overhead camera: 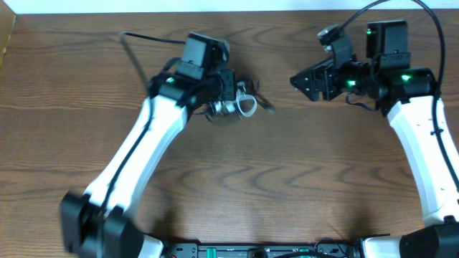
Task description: Untangle cables
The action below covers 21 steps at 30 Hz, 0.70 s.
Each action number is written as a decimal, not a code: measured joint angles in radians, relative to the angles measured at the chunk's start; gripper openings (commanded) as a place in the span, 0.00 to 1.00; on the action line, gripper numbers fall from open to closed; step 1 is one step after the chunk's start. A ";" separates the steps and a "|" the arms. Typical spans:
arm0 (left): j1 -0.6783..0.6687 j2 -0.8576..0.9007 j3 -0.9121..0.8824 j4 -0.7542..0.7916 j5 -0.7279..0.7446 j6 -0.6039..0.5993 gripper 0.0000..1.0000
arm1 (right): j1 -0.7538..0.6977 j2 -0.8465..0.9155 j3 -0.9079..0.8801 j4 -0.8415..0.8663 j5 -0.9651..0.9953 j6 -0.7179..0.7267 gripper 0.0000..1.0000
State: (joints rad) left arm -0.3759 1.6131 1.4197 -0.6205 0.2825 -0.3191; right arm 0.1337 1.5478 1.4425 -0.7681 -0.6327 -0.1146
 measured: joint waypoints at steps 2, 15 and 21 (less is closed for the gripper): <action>0.000 -0.053 0.006 0.000 0.001 -0.015 0.08 | 0.027 0.000 0.000 0.012 -0.001 0.013 0.67; 0.000 -0.084 0.006 -0.004 0.057 -0.130 0.07 | 0.170 0.000 0.000 0.032 0.111 0.222 0.55; 0.000 -0.084 0.006 -0.003 0.060 -0.205 0.08 | 0.221 0.023 -0.013 0.032 0.214 0.343 0.50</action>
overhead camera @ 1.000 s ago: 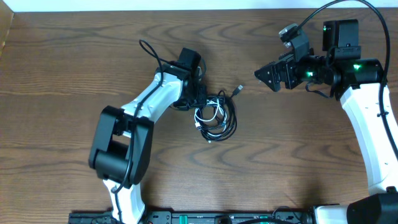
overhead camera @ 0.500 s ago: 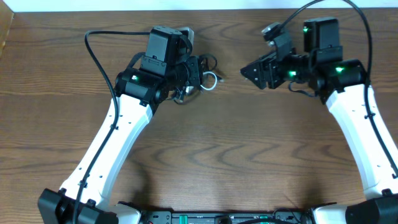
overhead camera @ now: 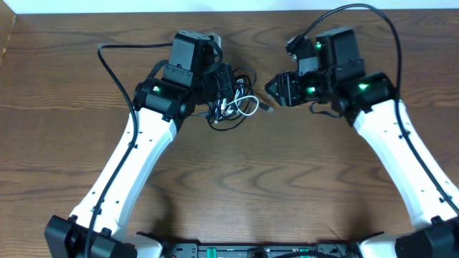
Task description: Untangle cables
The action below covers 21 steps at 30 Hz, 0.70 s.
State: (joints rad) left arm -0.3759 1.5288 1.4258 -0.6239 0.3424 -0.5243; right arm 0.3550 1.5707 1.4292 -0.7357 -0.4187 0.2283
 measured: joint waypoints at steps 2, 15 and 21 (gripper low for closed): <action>0.000 0.000 0.000 0.000 0.001 -0.012 0.08 | 0.016 0.034 0.000 0.001 0.018 0.048 0.50; 0.000 0.000 0.000 0.000 0.004 -0.029 0.07 | 0.114 0.225 -0.009 0.026 0.075 0.220 0.32; 0.000 0.000 0.000 -0.001 0.003 -0.029 0.08 | 0.103 0.288 -0.011 -0.023 0.198 0.282 0.01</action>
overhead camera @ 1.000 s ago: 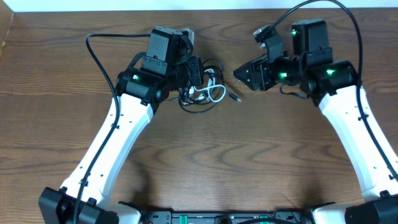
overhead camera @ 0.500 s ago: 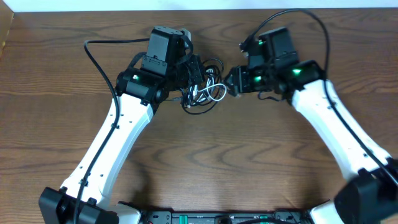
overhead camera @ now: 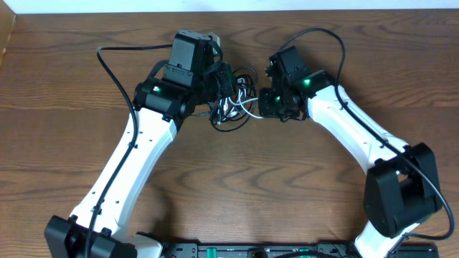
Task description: Untangle cables
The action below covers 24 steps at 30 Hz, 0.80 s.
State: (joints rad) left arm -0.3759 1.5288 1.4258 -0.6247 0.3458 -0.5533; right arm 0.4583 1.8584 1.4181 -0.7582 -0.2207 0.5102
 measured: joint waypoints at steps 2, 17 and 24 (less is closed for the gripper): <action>0.000 0.000 0.000 -0.007 -0.002 0.004 0.08 | -0.022 0.003 0.000 -0.030 0.045 0.011 0.01; 0.080 0.001 0.000 -0.131 -0.146 0.064 0.07 | -0.465 0.003 0.000 -0.209 0.197 -0.040 0.01; 0.143 0.001 0.000 -0.190 -0.188 0.124 0.07 | -0.626 0.003 0.000 -0.216 0.113 -0.142 0.01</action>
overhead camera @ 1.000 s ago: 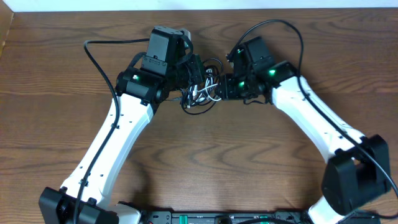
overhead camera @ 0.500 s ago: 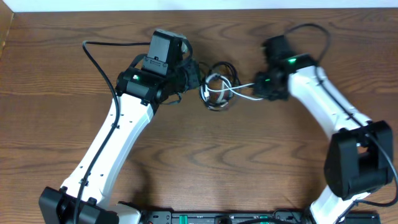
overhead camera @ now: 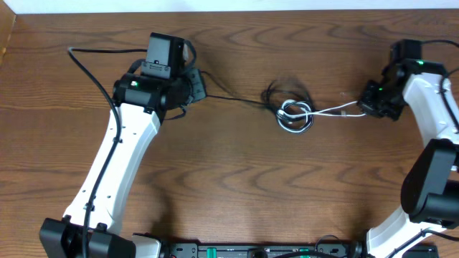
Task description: Untangle cables
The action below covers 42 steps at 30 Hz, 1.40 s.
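A knot of black and white cable (overhead camera: 292, 113) lies on the wooden table (overhead camera: 237, 186) between my arms. A black strand (overhead camera: 233, 99) runs from it leftward to my left gripper (overhead camera: 199, 86), which is shut on that end. A white strand (overhead camera: 336, 110) stretches rightward to my right gripper (overhead camera: 366, 104), which is shut on its end. Both strands look pulled nearly straight. The fingertips themselves are mostly hidden under the wrist bodies.
The left arm's own black lead (overhead camera: 90, 61) loops over the table at the far left. A pale wall edge (overhead camera: 229, 6) bounds the table's far side. The table's left edge (overhead camera: 7, 43) shows at the upper left.
Both grippers were close together at the cable bundle near the table's middle. Now they are far apart, left one further left, right one at the far right, with the strands drawn out.
At first my left gripper held the bundle while the right one hovered apart to the right. The right gripper then stood closer, then touched the bundle. Now each holds one end and the tangle lies stretched between them.
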Each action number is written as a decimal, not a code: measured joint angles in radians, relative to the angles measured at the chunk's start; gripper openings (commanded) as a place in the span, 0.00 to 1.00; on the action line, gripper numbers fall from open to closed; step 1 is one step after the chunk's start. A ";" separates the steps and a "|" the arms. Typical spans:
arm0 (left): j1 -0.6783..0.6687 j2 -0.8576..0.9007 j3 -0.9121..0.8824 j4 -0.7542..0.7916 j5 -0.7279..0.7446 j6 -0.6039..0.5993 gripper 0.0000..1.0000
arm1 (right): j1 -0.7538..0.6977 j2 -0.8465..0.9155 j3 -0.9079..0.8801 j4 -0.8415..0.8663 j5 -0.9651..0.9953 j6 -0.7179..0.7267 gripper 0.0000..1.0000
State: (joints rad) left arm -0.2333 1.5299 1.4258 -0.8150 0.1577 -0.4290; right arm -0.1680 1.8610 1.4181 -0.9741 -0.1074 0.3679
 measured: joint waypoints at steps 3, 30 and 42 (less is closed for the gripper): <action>0.036 0.000 0.000 -0.047 -0.035 0.018 0.08 | -0.017 0.000 0.000 -0.001 -0.035 -0.031 0.01; 0.085 0.000 0.000 -0.090 0.268 0.142 0.07 | 0.088 -0.019 0.079 -0.024 -0.515 -0.514 0.99; 0.044 0.000 -0.003 -0.072 0.338 0.142 0.08 | 0.209 -0.101 0.142 0.004 -0.500 -0.423 0.99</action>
State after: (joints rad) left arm -0.1890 1.5303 1.4231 -0.8867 0.4961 -0.2867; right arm 0.0410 1.7603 1.5597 -0.9699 -0.6079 -0.0547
